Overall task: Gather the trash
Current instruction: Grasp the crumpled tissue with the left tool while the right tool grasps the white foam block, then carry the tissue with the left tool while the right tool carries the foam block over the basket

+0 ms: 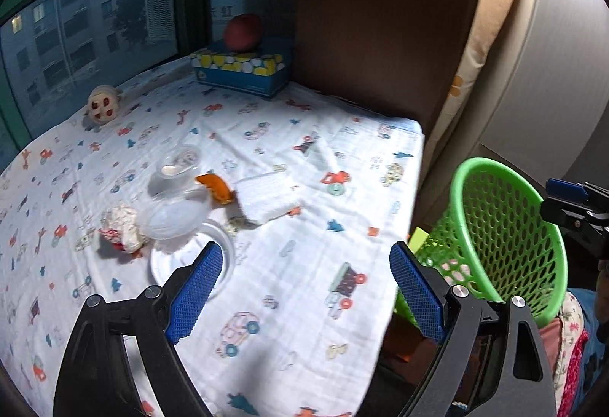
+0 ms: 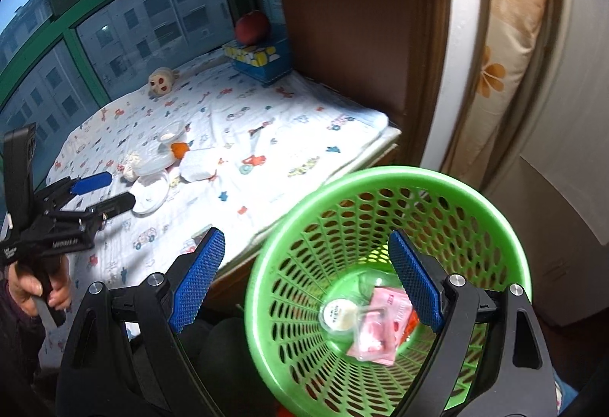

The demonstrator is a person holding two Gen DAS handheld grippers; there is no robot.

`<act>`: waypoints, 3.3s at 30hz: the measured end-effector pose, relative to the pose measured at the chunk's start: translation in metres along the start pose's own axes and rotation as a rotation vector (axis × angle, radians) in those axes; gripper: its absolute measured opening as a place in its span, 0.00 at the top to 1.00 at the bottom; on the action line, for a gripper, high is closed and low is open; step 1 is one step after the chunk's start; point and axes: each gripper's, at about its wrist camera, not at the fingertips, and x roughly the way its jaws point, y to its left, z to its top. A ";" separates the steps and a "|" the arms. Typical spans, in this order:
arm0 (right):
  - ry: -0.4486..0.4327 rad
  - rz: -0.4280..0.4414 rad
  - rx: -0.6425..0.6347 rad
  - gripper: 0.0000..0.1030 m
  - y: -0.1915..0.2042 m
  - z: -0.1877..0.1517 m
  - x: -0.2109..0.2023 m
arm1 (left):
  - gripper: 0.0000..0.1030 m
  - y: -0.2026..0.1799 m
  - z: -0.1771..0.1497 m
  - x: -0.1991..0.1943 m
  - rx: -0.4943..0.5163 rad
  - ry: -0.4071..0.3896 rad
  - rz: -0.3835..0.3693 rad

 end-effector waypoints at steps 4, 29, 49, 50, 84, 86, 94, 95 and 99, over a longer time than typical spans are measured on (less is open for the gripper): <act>0.009 0.025 -0.028 0.16 0.020 0.007 0.011 | 0.16 0.047 0.000 0.000 -0.060 -0.005 0.072; 0.130 0.126 -0.139 0.16 0.125 0.057 0.130 | 0.34 0.212 0.003 0.071 -0.341 0.092 0.113; 0.215 0.092 -0.093 0.25 0.149 0.067 0.233 | 0.68 0.223 0.002 0.092 -0.369 0.101 0.002; 0.218 0.086 -0.093 0.27 0.149 0.066 0.235 | 0.69 0.223 0.001 0.091 -0.368 0.099 0.004; 0.139 0.081 -0.076 0.37 0.143 0.051 0.159 | 0.70 0.172 -0.007 0.002 -0.306 -0.003 -0.012; 0.126 0.080 -0.076 0.37 0.136 0.047 0.144 | 0.70 0.158 -0.006 -0.004 -0.284 -0.009 -0.022; 0.087 0.056 -0.058 0.37 0.101 0.025 0.092 | 0.70 0.093 -0.001 -0.023 -0.205 -0.040 -0.096; 0.082 0.052 -0.056 0.37 0.097 0.021 0.087 | 0.70 0.085 0.000 -0.024 -0.195 -0.041 -0.106; 0.066 0.029 -0.041 0.37 0.077 0.010 0.065 | 0.70 0.053 0.001 -0.026 -0.164 -0.043 -0.157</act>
